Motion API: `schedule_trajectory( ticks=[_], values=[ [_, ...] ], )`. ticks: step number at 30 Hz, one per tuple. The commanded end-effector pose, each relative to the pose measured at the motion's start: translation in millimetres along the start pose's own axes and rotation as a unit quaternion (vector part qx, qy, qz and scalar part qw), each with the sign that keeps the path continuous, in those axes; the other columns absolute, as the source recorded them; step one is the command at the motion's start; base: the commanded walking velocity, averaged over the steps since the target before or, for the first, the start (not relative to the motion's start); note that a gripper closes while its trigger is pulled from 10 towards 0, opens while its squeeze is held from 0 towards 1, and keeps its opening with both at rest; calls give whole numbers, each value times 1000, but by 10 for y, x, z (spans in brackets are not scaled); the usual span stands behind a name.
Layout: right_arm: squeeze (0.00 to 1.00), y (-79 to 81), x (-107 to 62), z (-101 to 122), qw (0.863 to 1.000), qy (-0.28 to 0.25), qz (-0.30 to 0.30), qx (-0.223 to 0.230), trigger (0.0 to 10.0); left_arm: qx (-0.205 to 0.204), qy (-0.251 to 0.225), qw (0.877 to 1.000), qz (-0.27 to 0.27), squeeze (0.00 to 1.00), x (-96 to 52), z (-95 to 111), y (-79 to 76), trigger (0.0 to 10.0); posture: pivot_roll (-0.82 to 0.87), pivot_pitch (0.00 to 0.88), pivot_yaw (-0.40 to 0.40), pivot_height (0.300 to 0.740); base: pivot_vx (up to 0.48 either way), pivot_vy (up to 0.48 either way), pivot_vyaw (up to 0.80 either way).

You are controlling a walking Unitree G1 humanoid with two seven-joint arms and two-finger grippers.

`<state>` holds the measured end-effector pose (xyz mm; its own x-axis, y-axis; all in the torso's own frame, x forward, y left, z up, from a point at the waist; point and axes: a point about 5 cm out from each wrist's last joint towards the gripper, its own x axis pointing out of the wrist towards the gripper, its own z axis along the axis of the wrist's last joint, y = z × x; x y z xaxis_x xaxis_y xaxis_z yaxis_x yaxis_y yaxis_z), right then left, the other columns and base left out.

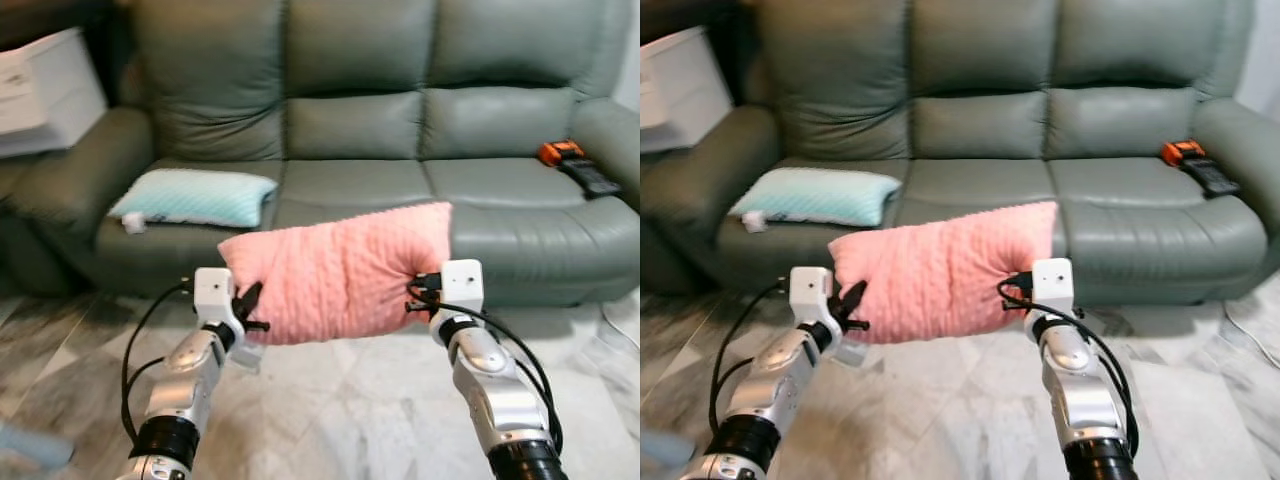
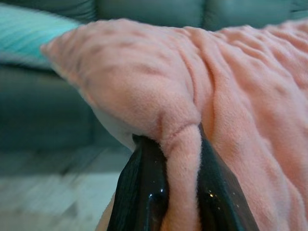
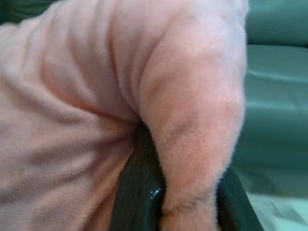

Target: Move the pillow to the sofa

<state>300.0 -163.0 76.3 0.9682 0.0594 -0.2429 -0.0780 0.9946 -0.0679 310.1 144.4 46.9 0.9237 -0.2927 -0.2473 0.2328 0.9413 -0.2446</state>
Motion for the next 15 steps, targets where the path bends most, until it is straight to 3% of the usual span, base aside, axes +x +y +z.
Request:
schedule_trajectory(
  ticks=[1,15],
  values=[
    [0,-139,-18,28,1000,-8,-23,-2,10000,6,-12,1000,-25,0,66,70,-136,10000,-116,9,24,740,480,0,0],
    [0,-146,-19,28,1000,-9,-24,-5,10000,3,-11,999,-30,0,78,64,-158,10000,-120,8,24,740,480,0,0]
  ],
)
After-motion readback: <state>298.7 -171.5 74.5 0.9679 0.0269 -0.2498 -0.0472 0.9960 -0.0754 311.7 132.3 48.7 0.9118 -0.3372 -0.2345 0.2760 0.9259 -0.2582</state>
